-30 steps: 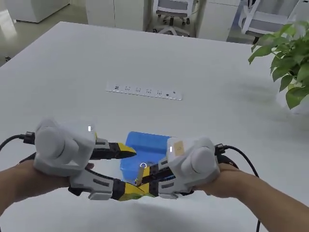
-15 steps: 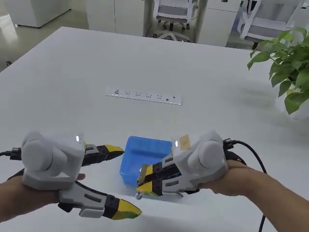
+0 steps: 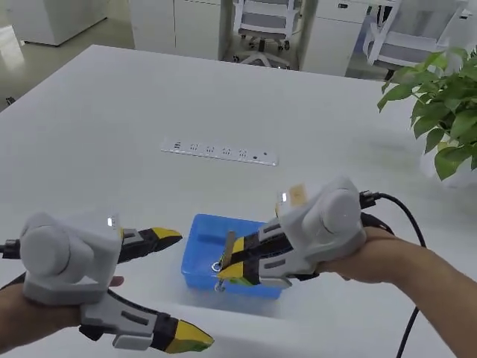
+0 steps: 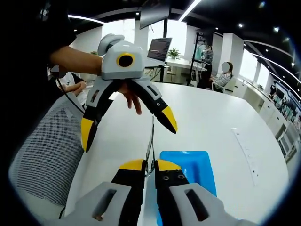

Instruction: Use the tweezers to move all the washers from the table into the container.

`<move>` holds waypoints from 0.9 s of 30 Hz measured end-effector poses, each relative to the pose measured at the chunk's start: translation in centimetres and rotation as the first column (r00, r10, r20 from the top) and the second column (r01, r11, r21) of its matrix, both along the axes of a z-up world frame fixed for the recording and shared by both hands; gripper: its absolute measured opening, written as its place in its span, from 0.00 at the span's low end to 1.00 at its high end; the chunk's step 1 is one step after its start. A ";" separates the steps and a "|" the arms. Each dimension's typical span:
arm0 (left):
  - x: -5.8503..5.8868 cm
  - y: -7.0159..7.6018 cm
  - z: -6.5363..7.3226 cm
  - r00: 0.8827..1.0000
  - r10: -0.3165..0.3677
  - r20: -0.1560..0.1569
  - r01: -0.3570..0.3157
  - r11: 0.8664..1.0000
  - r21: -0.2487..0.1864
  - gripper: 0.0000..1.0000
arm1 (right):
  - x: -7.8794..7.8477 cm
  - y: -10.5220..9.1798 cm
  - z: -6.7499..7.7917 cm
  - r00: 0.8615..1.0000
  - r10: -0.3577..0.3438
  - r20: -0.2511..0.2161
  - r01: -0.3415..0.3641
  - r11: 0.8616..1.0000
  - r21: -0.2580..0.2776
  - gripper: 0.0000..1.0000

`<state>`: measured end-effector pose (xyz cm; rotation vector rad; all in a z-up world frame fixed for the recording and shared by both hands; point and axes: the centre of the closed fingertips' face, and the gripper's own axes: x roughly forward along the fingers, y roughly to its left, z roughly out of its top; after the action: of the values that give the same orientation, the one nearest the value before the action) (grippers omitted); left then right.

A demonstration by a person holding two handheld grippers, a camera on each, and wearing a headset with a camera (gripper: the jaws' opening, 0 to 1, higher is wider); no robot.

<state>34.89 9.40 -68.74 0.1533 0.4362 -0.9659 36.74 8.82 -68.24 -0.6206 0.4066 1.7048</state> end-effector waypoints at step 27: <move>0.3 0.9 0.4 0.998 0.058 0.012 -0.058 0.998 -0.018 0.99 | 5.2 -1.1 -1.3 0.997 -0.060 0.038 0.061 0.998 -0.010 0.09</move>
<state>35.14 10.34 -68.37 0.1296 0.4186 -0.9112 41.92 7.70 -69.57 -0.6415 0.4046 1.6321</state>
